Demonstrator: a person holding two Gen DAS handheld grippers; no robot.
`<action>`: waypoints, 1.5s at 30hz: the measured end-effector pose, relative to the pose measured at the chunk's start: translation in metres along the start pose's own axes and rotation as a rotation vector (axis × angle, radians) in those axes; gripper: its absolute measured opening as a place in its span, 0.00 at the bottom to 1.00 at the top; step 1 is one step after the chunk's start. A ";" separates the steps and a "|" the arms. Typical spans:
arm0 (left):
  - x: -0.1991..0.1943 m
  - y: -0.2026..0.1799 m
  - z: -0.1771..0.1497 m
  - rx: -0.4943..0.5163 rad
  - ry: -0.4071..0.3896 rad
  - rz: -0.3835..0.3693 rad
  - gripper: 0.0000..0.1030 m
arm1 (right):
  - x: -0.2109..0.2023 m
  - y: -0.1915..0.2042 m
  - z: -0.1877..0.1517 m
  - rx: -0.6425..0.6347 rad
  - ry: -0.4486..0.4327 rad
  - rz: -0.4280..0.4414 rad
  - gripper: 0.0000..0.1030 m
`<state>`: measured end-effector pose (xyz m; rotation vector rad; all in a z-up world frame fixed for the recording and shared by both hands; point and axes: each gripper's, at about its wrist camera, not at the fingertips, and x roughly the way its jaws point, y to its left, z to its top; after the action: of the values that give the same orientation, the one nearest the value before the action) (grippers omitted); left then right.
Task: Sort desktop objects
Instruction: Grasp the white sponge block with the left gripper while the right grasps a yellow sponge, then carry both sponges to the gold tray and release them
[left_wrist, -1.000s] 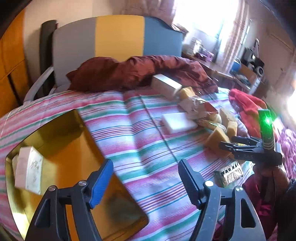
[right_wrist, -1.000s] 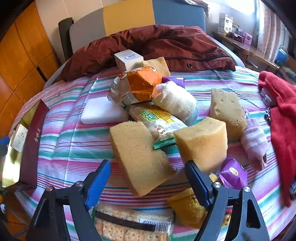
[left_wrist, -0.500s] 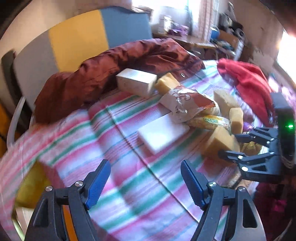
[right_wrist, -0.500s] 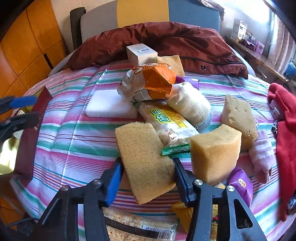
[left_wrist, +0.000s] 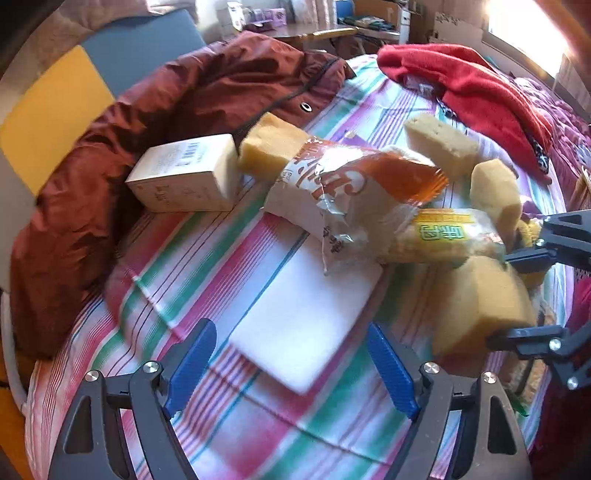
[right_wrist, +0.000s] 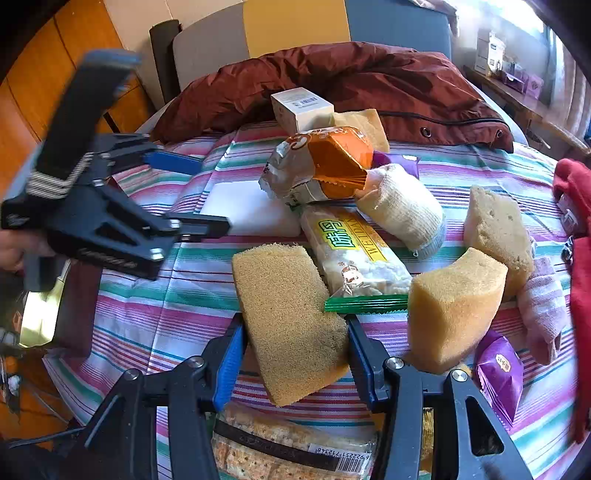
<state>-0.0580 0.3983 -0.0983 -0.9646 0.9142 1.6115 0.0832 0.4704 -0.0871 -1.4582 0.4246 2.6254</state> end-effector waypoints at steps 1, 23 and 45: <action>0.004 0.000 0.002 0.013 0.007 -0.005 0.82 | 0.000 -0.001 0.000 0.004 0.000 0.001 0.51; 0.009 -0.007 -0.017 -0.086 0.013 -0.040 0.66 | 0.005 -0.001 0.000 0.001 0.002 -0.030 0.51; -0.138 0.011 -0.132 -0.566 -0.274 0.036 0.67 | -0.013 0.033 -0.002 -0.023 -0.087 0.120 0.51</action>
<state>-0.0241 0.2255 -0.0230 -1.0667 0.2866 2.0239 0.0839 0.4387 -0.0712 -1.3595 0.4885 2.7830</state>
